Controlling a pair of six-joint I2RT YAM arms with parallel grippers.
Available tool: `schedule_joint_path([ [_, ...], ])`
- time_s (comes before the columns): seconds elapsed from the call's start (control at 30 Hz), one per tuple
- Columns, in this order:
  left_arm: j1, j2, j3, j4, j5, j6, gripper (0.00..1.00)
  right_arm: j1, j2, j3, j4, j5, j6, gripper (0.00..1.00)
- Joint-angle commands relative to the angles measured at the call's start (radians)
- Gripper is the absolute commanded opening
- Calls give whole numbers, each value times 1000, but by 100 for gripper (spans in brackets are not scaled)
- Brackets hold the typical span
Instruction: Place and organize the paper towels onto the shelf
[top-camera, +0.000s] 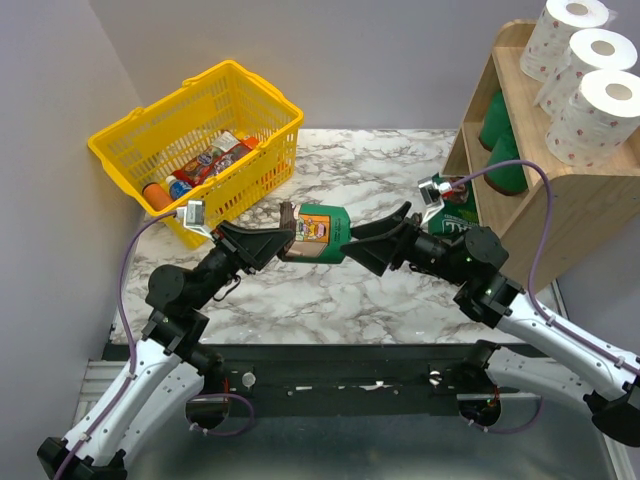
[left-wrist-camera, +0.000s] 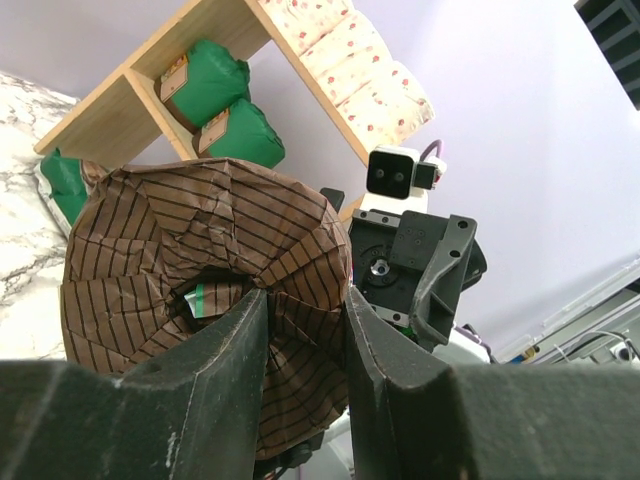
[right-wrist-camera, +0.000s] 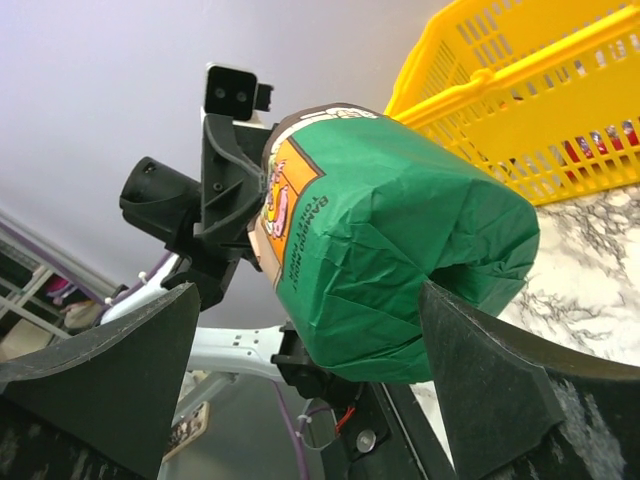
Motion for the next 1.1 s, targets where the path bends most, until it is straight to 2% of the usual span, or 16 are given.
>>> schedule_joint_path([
  [0.0, -3, -22, 34, 27, 19, 18, 41, 6, -25, 0, -57, 68, 27, 98],
  [0.27, -3, -26, 39, 30, 14, 14, 41, 13, 0, 11, -63, 58, 50, 98],
  [0.53, -3, -14, 22, 79, 28, -17, 41, 27, 84, 44, -16, 9, 73, 98],
  [0.63, -3, -9, 7, 96, 37, -24, 41, 29, 99, 29, 50, -20, 79, 98],
  [0.77, -3, -8, -19, 125, 42, -43, 41, 30, 93, -6, 186, -60, 65, 90],
  [0.97, -3, -6, -28, 128, 49, -38, 43, 32, 74, -20, 238, -82, 27, 67],
  [1.07, -3, -9, -28, 122, 51, -29, 49, 32, 66, -28, 239, -88, 7, 53],
])
